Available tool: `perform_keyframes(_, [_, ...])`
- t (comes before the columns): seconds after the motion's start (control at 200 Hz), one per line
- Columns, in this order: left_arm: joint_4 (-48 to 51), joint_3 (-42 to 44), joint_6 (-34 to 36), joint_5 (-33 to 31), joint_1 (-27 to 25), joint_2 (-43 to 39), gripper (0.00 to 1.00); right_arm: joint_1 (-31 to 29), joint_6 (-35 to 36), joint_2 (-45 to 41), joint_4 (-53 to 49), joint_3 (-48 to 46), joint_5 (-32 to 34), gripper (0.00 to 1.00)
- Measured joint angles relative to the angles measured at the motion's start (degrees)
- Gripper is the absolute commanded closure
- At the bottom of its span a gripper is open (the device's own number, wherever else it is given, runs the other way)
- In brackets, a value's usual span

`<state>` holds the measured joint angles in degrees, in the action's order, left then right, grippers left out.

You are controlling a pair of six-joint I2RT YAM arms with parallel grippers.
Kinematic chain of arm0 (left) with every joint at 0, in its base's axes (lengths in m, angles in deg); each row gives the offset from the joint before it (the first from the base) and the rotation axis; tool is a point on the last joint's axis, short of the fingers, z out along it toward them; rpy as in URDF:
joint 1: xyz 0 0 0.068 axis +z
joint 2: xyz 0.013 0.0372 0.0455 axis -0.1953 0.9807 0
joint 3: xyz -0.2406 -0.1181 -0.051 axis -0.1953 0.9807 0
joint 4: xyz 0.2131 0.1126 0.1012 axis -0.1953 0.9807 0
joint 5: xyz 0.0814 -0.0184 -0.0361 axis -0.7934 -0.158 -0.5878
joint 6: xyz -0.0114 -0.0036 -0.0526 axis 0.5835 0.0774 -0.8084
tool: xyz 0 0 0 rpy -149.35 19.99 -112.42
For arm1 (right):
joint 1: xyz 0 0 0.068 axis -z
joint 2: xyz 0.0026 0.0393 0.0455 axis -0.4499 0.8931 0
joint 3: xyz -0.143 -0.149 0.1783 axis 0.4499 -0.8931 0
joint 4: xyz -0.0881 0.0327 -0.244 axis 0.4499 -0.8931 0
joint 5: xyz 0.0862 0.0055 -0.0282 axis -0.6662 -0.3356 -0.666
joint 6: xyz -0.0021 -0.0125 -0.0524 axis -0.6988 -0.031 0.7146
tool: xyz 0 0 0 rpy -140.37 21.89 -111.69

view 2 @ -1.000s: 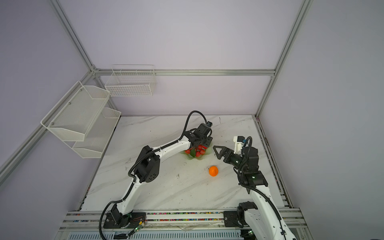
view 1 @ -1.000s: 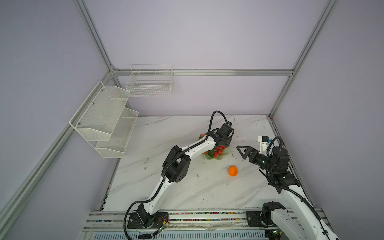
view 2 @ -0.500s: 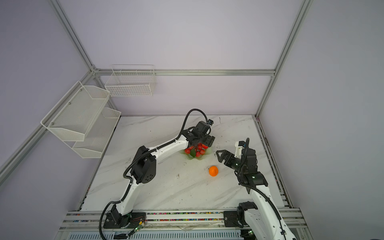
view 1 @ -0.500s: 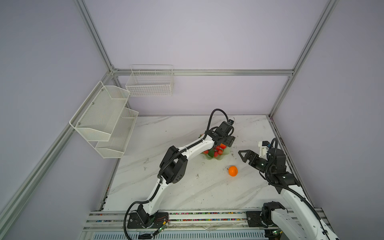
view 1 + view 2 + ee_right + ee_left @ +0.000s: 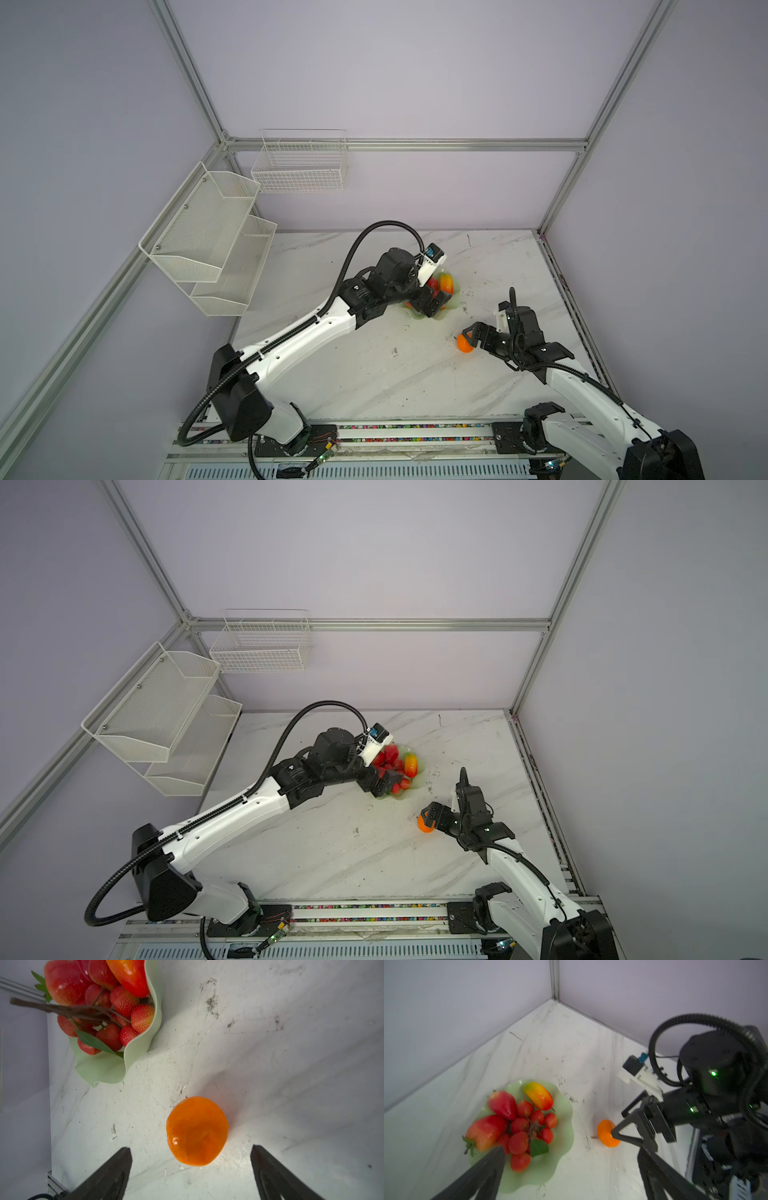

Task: Place and organize the fake fruits in the fruit bowl
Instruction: 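Grasp the orange tangerine with the right gripper and lift it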

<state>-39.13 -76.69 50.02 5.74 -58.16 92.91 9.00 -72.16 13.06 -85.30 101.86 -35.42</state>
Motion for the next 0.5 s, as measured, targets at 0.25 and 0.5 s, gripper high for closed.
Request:
perform_keyframes(0.25, [2.9, 14.6, -0.7, 3.9, 0.0, -12.0, 0.0, -3.0, -0.8, 5.6, 0.9, 1.0, 4.2, 0.18])
perform_keyframes(0.5, [2.2, 16.3, -0.8, 3.8, 0.0, -14.1, 0.0, -3.8, -1.2, 10.2, 4.3, 1.7, 5.7, 0.29])
